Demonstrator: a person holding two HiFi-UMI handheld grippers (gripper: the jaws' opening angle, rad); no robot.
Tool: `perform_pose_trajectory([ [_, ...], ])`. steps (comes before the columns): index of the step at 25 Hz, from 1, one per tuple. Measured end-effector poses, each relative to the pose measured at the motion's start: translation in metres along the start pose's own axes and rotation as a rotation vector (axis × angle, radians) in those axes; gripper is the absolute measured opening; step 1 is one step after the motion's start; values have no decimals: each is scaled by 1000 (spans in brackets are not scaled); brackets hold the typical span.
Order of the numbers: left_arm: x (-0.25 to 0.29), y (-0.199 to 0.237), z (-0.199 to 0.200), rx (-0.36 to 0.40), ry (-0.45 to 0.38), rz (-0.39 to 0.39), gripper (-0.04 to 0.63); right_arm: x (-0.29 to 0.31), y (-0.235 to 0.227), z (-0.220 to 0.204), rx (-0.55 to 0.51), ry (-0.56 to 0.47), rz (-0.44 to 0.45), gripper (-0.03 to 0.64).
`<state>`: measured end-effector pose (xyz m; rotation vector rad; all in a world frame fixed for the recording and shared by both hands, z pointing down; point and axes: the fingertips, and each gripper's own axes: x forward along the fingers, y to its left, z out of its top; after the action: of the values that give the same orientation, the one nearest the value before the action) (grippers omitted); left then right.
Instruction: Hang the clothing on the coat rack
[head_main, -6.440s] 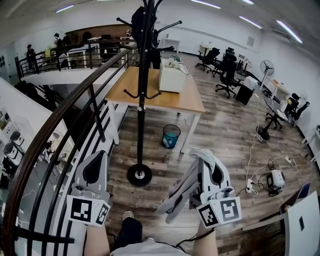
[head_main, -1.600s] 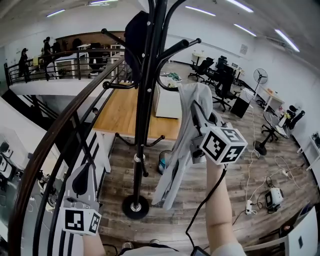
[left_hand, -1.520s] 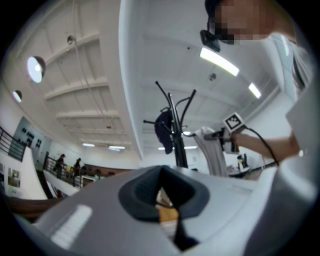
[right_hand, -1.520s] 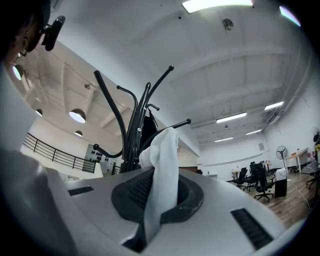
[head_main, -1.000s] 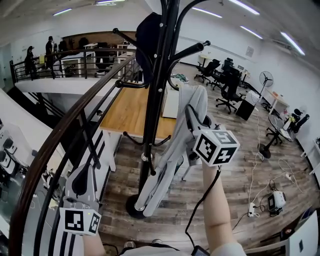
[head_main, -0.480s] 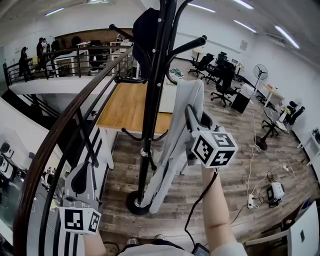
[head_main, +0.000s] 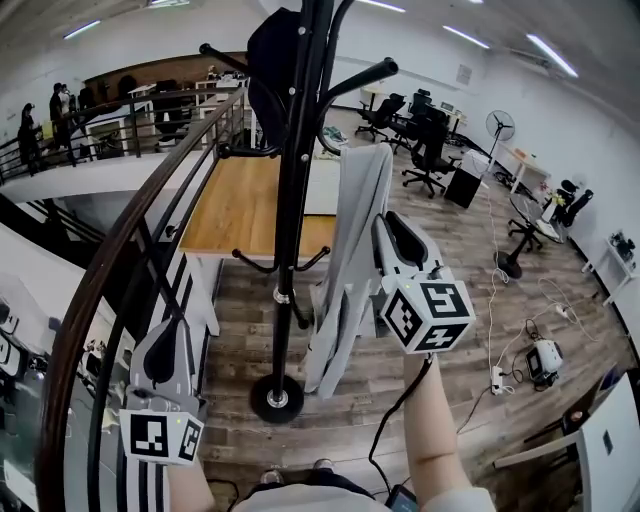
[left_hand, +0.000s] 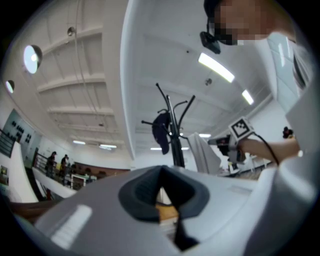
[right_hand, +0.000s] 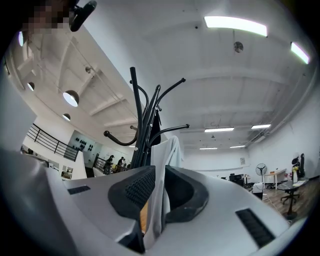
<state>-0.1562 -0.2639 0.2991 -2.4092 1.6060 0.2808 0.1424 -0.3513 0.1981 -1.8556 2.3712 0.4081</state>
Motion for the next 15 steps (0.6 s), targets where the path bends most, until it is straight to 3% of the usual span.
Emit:
perform_pose_trajectory([
  [5, 6, -5, -1, -9, -8, -49, 6, -23, 4, -5, -6, -1, -36, 1],
  [15, 8, -17, 1, -27, -15, -129, 6, -71, 20, -11, -8, 2, -72, 2],
])
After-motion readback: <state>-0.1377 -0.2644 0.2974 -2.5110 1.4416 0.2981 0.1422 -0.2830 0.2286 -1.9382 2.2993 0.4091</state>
